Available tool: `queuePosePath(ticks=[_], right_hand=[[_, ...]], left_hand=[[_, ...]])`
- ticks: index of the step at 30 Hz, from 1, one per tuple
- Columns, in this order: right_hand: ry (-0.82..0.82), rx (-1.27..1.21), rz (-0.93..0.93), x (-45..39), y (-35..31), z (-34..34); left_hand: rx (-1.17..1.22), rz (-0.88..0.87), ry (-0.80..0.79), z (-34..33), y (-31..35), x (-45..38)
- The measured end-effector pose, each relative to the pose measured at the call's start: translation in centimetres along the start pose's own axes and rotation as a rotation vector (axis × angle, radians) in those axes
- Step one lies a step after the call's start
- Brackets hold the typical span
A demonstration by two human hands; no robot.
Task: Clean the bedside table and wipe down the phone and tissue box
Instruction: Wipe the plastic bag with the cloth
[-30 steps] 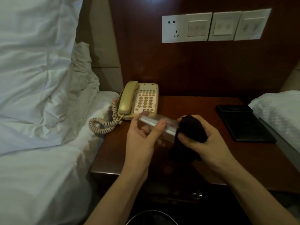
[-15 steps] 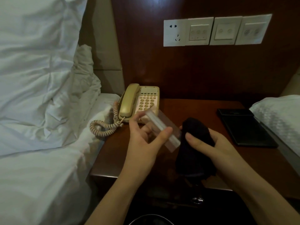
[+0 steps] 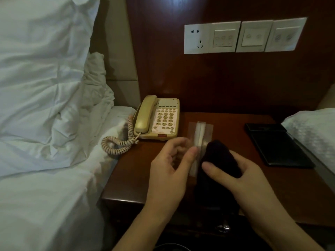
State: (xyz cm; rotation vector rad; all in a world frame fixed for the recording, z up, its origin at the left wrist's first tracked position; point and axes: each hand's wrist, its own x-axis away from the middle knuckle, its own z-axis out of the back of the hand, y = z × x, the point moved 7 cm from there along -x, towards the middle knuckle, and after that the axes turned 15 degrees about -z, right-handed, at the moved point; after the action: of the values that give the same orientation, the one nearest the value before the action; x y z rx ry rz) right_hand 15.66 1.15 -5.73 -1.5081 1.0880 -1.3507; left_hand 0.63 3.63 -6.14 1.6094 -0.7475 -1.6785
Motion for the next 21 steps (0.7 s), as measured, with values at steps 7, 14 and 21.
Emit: queuePosePath(ticks=[7,14,21], right_hand=[[0.133,-0.180,0.160,-0.8,-2.5,2.3],[0.164,-0.045,0.223,-0.4,-2.5,3.0],[0.104,0.053,0.234,-0.1,-2.9,3.5]], left_hand=[[-0.007,-0.095,-0.181,-1.6,1.1,0.0],[-0.097,-0.121,-0.227,-1.9,0.6,0.7],[-0.024,-0.190,-0.415,-3.2,1.7,0.8]])
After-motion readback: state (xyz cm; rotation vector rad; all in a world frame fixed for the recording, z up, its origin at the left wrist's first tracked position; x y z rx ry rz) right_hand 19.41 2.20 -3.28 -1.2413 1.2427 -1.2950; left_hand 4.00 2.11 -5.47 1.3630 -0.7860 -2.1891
